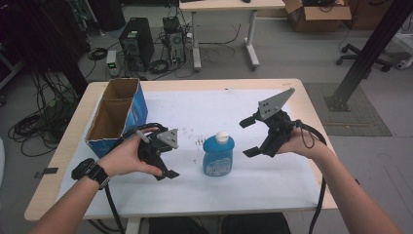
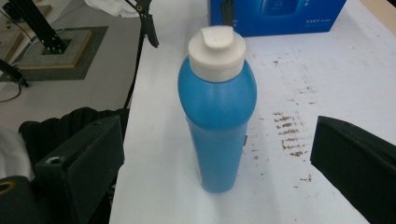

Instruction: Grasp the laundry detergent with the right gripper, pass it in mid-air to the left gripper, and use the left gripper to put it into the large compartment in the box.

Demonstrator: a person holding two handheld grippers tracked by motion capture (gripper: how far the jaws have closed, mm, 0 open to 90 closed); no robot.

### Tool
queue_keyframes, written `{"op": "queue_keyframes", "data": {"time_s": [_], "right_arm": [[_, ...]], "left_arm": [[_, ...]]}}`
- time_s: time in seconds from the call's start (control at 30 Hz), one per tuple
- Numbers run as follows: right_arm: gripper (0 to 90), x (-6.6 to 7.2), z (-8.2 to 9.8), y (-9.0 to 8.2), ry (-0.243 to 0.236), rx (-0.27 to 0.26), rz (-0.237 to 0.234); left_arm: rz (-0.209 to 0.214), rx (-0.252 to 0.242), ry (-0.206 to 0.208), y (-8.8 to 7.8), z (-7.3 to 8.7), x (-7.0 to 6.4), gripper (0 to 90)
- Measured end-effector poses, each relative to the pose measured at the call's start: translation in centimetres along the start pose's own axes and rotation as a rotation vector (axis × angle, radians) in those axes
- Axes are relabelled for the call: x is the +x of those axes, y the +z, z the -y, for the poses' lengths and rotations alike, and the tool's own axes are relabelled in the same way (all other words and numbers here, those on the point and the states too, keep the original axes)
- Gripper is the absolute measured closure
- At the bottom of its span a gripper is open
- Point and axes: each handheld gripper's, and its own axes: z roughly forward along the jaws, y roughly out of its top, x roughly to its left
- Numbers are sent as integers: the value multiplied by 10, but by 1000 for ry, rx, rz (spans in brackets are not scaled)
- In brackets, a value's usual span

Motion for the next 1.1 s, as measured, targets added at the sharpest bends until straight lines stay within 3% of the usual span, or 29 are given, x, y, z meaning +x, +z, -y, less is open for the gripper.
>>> {"op": "queue_keyframes", "data": {"time_s": [0.17, 0.57, 1.1], "right_arm": [[43, -5, 11, 12, 19, -31, -10], [47, -9, 27, 40, 57, -35, -18], [78, -11, 39, 74, 82, -98, -28]], "left_arm": [[-1, 9, 4, 1, 1, 1, 33], [1, 4, 4, 0, 1, 1, 33], [1, -3, 5, -1, 3, 1, 33]]}}
